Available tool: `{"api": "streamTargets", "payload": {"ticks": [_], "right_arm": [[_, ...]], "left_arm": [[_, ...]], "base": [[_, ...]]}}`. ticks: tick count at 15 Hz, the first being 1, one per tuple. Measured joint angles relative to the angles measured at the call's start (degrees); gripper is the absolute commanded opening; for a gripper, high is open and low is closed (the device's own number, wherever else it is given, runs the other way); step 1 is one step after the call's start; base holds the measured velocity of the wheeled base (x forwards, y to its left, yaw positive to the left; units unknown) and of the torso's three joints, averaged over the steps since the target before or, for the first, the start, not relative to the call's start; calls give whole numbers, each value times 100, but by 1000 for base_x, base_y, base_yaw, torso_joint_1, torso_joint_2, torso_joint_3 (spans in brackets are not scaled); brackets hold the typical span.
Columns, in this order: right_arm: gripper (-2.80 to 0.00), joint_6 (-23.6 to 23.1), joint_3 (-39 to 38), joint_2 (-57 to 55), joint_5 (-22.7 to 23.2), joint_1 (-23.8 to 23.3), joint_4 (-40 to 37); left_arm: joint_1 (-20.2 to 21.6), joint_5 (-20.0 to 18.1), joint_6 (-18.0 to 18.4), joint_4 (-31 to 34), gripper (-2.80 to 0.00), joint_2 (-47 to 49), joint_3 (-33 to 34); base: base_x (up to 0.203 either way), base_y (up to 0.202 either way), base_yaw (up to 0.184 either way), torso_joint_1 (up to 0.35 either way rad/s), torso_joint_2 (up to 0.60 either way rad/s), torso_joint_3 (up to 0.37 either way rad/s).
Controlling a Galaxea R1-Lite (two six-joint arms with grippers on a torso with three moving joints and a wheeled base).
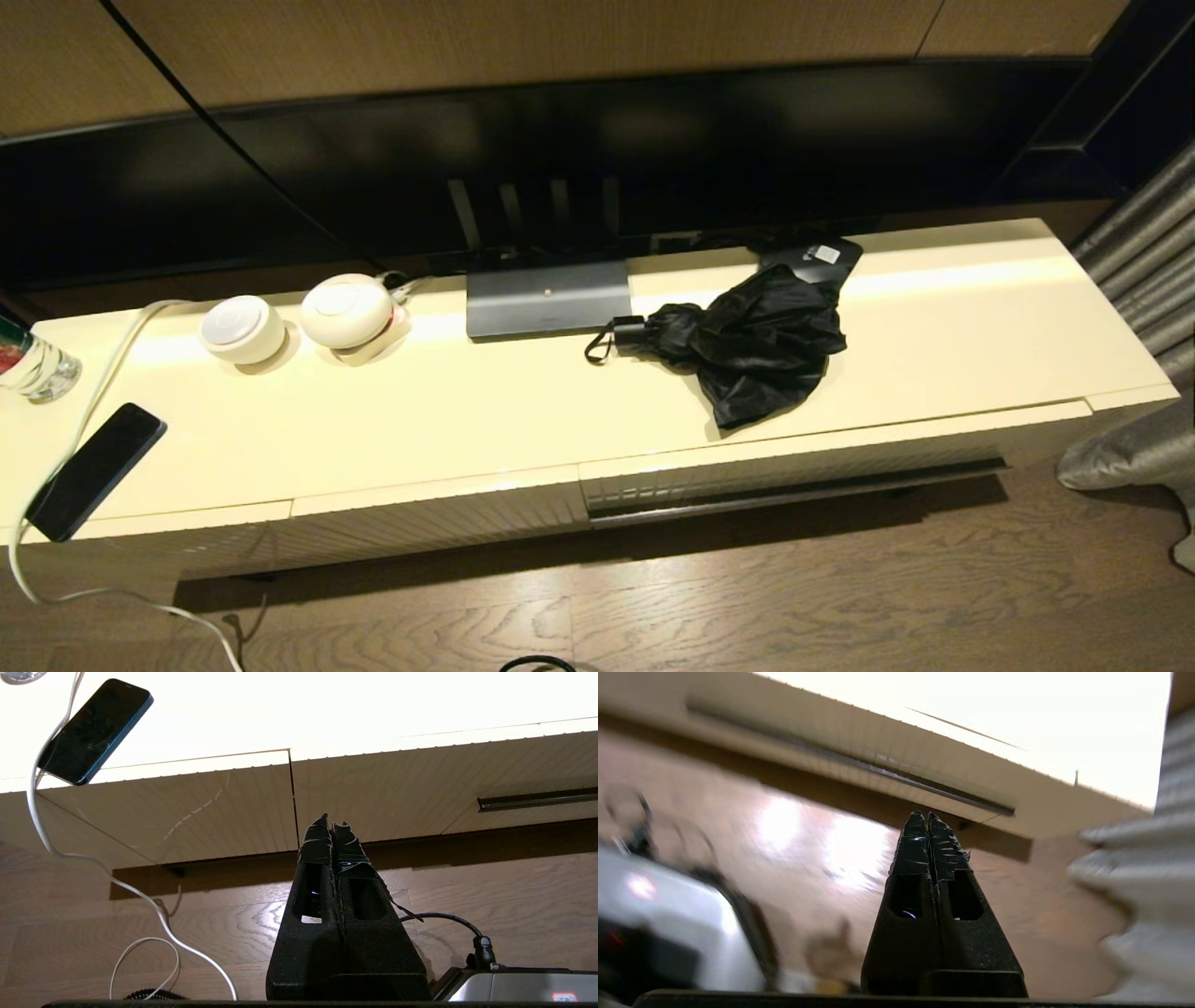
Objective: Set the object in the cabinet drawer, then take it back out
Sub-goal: Open the drawer
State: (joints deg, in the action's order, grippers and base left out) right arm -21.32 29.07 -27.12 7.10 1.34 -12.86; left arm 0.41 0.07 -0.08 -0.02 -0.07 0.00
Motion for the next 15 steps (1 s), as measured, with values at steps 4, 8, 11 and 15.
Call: {"api": "streamTargets", "payload": {"ticks": [4,8,11,15], "right_arm": [[-280,-1744,632,-1228,51,30,2],[-280,-3775,772,-2018,25,63,-11],[-280,-5165,647,-2470,-27,179,-1],[-280,-5400,566,-2978,-621,742,99]], "left_arm": [[0,0,1,2,-280,0,0],[0,0,1,-2,-280,0,0],[0,0,3,-5,-280,0,0],[0,2,1,0,-280,0,0]], "base": [[0,0,0,0,0,0],[0,0,0,0,0,0],[0,0,0,0,0,0],[0,0,0,0,0,0]]}}
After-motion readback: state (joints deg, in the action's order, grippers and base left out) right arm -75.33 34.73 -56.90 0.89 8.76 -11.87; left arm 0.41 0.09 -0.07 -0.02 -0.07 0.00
